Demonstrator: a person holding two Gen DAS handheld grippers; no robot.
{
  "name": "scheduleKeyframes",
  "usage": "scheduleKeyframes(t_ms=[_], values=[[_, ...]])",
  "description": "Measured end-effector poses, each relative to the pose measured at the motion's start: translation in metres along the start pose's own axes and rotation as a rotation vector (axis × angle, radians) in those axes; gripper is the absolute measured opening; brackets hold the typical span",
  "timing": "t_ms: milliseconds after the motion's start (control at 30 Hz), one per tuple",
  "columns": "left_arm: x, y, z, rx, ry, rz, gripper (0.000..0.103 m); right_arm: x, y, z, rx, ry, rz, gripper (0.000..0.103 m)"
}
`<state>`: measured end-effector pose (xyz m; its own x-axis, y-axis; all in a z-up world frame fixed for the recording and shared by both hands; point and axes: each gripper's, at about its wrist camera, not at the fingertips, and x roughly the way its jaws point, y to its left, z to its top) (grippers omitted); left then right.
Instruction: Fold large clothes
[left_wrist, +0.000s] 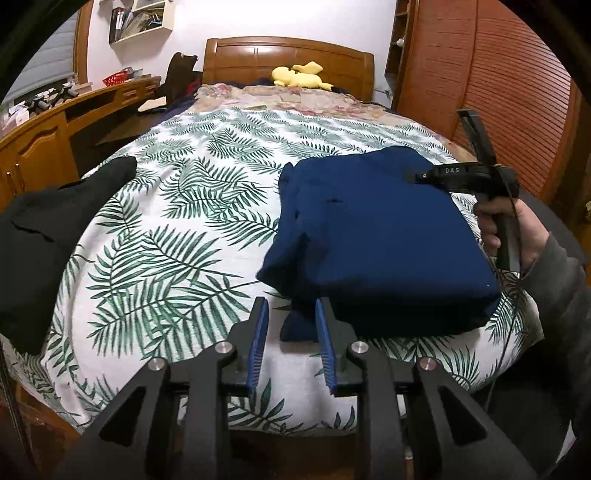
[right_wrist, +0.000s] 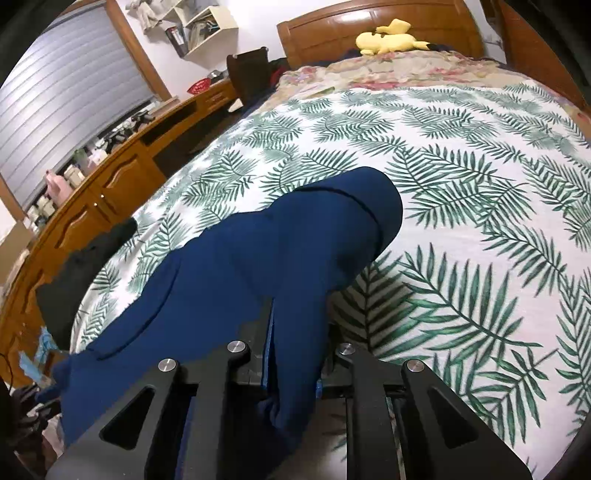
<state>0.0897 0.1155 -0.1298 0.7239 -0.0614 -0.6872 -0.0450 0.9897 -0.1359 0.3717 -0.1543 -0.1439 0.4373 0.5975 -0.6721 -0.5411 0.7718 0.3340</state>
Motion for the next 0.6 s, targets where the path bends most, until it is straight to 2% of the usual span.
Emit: scheduleKeyframes(t_ms=[333, 600], values=[[0.035, 0.004, -0.010, -0.021, 0.066, 0.004, 0.025, 0.005, -0.011, -0.011, -0.012, 0.047, -0.035, 0.017], [0.033, -0.002, -0.007, -0.017, 0.062, 0.008, 0.025, 0.010, -0.009, -0.014, -0.026, 0.054, -0.071, 0.020]])
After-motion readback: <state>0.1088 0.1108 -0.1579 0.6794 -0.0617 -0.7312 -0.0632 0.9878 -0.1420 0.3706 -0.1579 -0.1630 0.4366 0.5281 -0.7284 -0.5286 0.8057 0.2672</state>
